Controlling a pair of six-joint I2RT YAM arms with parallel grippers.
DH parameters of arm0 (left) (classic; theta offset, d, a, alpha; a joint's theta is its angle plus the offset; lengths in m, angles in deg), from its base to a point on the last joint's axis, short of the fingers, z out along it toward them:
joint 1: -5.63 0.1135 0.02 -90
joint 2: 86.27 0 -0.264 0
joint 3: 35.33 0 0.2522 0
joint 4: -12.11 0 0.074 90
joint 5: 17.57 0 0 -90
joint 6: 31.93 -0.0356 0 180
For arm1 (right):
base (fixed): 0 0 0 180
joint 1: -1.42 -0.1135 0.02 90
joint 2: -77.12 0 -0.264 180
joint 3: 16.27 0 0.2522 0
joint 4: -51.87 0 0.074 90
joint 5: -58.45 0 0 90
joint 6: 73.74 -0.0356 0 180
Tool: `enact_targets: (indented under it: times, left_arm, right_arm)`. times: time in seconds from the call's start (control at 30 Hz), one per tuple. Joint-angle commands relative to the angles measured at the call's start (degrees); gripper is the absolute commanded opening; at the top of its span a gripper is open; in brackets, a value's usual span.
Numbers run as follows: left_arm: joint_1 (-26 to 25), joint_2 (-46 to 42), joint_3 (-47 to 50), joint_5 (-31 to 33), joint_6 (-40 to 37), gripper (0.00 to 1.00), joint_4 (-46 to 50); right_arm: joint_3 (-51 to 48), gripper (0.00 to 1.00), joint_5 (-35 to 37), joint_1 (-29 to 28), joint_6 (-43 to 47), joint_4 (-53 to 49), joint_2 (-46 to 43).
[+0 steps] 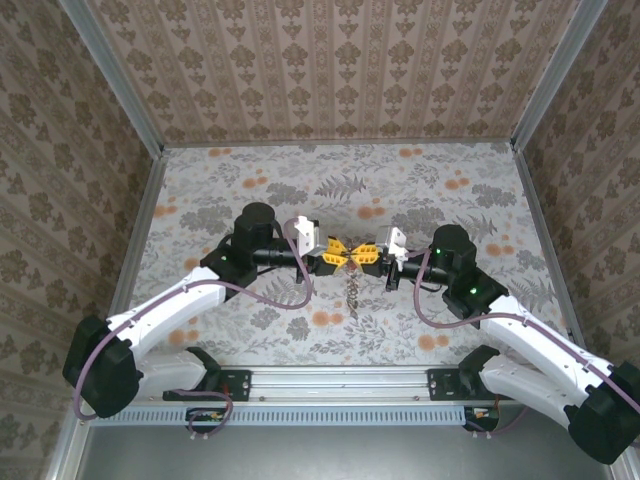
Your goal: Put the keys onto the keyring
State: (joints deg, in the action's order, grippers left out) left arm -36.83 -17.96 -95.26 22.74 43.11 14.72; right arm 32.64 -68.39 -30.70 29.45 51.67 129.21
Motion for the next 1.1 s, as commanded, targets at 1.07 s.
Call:
enact_targets:
  times: [1.07]
  left_arm:
    - [-0.44, 1.12, -3.83, -2.24, 0.46, 0.00, 0.59]
  right_arm:
    - [-0.26, 0.00, 1.34, 0.01, 1.02, 1.28, -0.53]
